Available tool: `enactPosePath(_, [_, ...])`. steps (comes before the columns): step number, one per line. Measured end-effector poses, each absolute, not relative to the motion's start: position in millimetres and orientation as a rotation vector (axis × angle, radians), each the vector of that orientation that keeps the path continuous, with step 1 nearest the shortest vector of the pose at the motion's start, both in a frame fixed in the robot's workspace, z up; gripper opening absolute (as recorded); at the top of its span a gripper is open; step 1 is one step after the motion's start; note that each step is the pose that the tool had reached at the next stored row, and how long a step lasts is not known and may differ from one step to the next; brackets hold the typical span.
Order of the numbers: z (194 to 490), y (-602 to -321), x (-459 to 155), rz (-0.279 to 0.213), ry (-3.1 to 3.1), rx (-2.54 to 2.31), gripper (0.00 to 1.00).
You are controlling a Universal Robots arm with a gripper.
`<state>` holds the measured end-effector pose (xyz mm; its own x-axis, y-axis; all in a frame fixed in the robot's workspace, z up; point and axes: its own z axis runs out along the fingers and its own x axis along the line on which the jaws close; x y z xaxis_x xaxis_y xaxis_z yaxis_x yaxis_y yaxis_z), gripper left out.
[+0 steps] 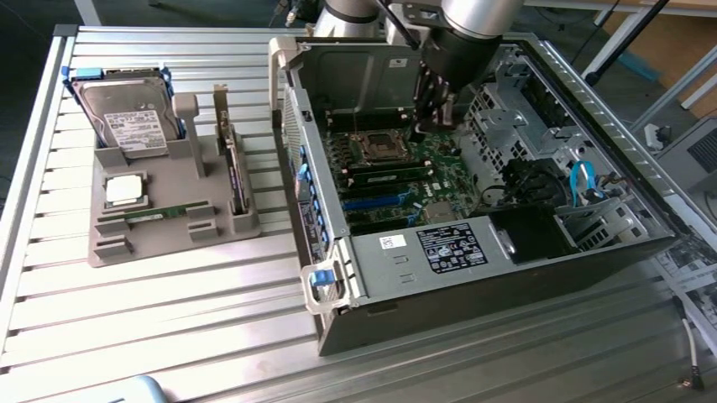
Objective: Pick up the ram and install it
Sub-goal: 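Press down the ram until it locks into place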
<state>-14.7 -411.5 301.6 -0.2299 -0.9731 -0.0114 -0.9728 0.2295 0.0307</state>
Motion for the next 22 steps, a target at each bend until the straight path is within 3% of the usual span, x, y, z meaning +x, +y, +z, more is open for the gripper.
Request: enactPosePath(22, [301.3, -411.5, -14.7, -0.051, -2.761, 1.489, 0.11])
